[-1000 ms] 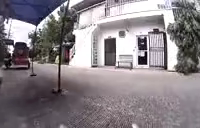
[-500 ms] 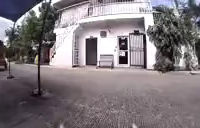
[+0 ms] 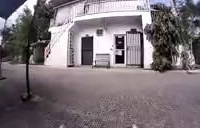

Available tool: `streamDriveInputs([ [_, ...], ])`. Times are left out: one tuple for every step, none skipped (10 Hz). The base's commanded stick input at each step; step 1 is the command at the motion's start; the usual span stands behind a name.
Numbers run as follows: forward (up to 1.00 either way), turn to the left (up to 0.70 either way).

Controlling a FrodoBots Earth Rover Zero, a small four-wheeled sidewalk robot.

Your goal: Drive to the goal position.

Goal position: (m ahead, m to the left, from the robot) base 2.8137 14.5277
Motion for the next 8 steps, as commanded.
streamDriveInputs([
  [0.7, 0.0],
  [0.7, 0.0],
  [0.7, 0.0],
  [0.7, 0.0],
  [0.7, 0.18],
  [0.7, 0.35],
  [0.7, 0.35],
  [0.7, 0.35],
])
